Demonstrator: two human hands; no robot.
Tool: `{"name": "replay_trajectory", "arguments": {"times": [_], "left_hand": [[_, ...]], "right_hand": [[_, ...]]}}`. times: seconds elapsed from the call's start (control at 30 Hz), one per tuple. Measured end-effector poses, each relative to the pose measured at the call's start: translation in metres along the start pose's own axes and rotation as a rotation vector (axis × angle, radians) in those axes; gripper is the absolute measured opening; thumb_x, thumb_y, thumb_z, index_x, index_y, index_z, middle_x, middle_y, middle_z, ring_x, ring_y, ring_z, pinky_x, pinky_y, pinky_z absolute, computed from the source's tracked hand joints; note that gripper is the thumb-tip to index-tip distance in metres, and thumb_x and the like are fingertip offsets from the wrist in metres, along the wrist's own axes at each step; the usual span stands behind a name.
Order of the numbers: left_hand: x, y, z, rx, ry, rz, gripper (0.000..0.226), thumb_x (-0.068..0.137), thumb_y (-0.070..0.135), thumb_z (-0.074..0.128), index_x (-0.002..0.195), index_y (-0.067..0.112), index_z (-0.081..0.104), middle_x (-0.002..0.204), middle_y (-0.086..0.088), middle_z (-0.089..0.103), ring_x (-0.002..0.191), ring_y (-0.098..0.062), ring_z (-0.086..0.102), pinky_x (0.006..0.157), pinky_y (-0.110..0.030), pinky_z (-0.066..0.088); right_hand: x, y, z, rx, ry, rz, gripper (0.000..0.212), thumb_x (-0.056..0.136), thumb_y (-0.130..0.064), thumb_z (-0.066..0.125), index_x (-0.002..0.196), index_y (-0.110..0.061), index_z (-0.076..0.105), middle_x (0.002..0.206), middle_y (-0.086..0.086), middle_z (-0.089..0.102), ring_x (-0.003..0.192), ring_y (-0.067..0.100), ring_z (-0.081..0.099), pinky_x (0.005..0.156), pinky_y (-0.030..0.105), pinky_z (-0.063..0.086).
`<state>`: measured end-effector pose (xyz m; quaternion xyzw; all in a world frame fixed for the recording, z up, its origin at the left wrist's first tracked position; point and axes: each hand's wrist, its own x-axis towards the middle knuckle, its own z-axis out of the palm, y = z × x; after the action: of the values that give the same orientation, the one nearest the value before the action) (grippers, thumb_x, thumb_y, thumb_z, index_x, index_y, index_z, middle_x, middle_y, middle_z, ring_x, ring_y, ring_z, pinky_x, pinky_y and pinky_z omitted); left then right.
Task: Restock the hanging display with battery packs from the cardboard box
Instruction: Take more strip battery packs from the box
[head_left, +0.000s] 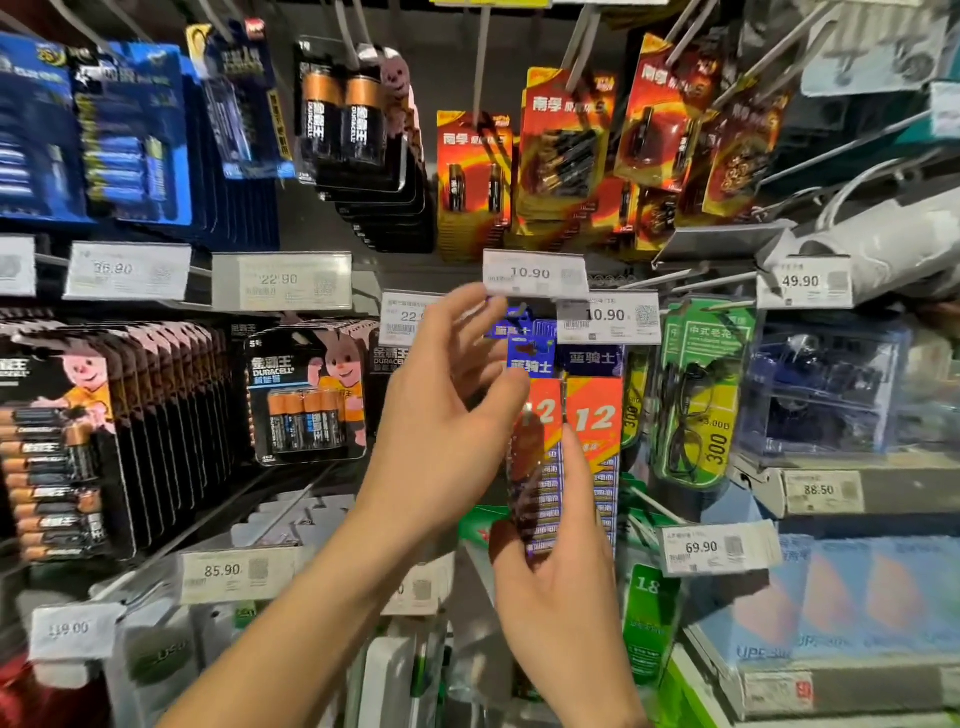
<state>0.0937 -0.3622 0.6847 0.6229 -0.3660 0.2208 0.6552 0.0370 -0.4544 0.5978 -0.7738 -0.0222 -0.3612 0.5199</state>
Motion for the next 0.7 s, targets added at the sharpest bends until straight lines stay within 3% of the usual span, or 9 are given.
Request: {"name": "replay_trajectory", "arguments": {"times": [0.1,0.23,0.3,0.4,0.5,0.7], "left_hand": [[0.012,0.006,-0.01,0.007,-0.003,0.051,0.051,0.099,-0.003,0.055,0.143,0.021,0.044,0.146,0.008,0.056,0.127,-0.006,0.06,0.111,-0.046,0.047],[0.021,0.015,-0.02,0.014,-0.036,0.109,0.052,0.093,-0.001,0.054,0.14,0.02,0.047,0.145,0.007,0.058,0.134,-0.004,0.053,0.11,-0.045,0.048],[0.022,0.016,-0.024,0.049,-0.055,0.132,0.054,0.09,-0.002,0.052,0.139,0.02,0.05,0.142,0.01,0.059,0.135,0.0,0.05,0.109,-0.045,0.048],[0.021,0.014,-0.029,0.098,-0.066,0.156,0.055,0.092,-0.009,0.053,0.139,0.019,0.051,0.142,0.012,0.059,0.136,0.002,0.048,0.112,-0.042,0.046],[0.017,0.01,-0.029,0.105,-0.069,0.157,0.053,0.092,-0.009,0.054,0.138,0.017,0.053,0.139,0.013,0.06,0.135,0.001,0.05,0.113,-0.037,0.044],[0.008,0.005,-0.03,0.129,-0.089,0.148,0.055,0.092,-0.008,0.058,0.138,0.021,0.056,0.137,0.019,0.061,0.133,0.005,0.05,0.115,-0.029,0.041]], "right_hand": [[0.003,0.002,0.003,-0.039,-0.025,-0.018,0.092,0.089,-0.02,0.058,0.148,-0.065,0.002,0.156,-0.022,0.031,0.127,0.024,0.055,0.102,0.048,0.05],[0.013,-0.002,0.006,-0.067,-0.043,-0.068,0.092,0.097,-0.017,0.056,0.152,-0.057,-0.006,0.158,-0.027,0.016,0.143,0.004,0.031,0.112,0.032,0.041],[0.02,-0.005,0.008,-0.072,-0.017,-0.082,0.092,0.098,-0.015,0.055,0.153,-0.055,-0.008,0.161,-0.025,0.011,0.149,0.005,0.022,0.118,0.034,0.036],[0.033,-0.009,0.012,-0.143,0.025,-0.096,0.094,0.098,-0.009,0.054,0.156,-0.046,-0.01,0.166,-0.017,0.006,0.149,0.005,0.011,0.113,0.02,0.022],[0.042,-0.009,0.02,-0.248,0.054,-0.112,0.095,0.098,-0.009,0.056,0.159,-0.035,-0.012,0.164,-0.01,0.012,0.138,0.008,0.017,0.104,0.021,0.028],[0.046,0.007,0.037,-0.363,0.204,-0.132,0.085,0.097,-0.016,0.056,0.162,-0.02,0.001,0.154,0.003,0.03,0.137,0.026,0.033,0.1,0.031,0.036]]}}
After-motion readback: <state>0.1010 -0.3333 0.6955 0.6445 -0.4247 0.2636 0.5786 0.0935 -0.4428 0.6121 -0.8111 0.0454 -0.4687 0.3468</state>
